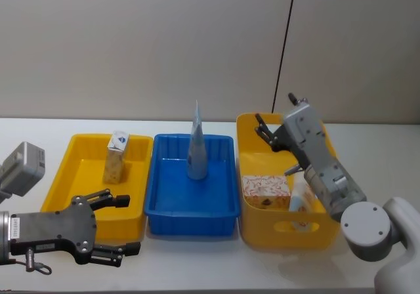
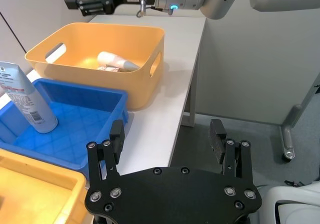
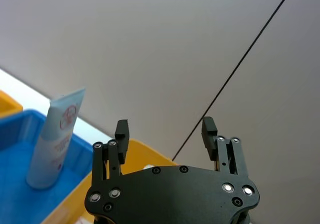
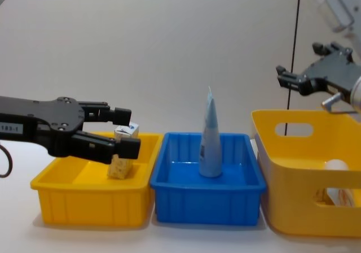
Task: Bimanual collaborative sorting of washing and personal care products
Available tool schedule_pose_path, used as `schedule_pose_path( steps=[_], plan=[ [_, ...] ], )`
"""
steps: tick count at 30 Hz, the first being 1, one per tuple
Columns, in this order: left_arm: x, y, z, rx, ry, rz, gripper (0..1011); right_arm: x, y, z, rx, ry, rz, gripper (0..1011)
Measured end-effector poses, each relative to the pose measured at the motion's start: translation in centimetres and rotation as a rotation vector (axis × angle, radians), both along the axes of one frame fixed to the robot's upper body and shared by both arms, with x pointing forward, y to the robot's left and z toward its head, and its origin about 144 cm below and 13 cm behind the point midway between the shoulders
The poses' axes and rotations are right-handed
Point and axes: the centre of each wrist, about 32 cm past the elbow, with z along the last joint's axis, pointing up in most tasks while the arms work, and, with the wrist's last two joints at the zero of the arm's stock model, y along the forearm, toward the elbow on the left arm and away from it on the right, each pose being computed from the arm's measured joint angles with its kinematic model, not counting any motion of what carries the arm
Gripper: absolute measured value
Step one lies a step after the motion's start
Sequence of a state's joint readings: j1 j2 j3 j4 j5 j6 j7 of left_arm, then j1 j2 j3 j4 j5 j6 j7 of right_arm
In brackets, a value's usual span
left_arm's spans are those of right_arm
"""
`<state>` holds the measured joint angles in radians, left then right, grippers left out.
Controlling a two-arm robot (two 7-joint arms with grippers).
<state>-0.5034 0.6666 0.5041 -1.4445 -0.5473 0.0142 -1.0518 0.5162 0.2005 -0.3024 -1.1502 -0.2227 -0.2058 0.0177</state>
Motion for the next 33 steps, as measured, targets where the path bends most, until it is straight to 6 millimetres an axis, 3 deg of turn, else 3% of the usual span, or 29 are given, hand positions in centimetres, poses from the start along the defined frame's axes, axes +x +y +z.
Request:
schedule_pose_path(
  steps=[7, 18, 33],
  plan=[
    [0.0, 0.0, 0.0, 0.000, 0.000, 0.000, 1001, -0.3, 0.4, 1.1, 0.081, -0.015, 0.014, 1001],
    [0.0, 0.0, 0.0, 0.000, 0.000, 0.000, 1001, -1.8, 0.5, 2.2, 0.222, 0.024, 0.006, 1000],
    [0.0, 0.0, 0.0, 0.000, 0.000, 0.000, 1001, -8.0, -1.9, 2.2, 0.341, 0.210, 0.058, 1000]
  ],
)
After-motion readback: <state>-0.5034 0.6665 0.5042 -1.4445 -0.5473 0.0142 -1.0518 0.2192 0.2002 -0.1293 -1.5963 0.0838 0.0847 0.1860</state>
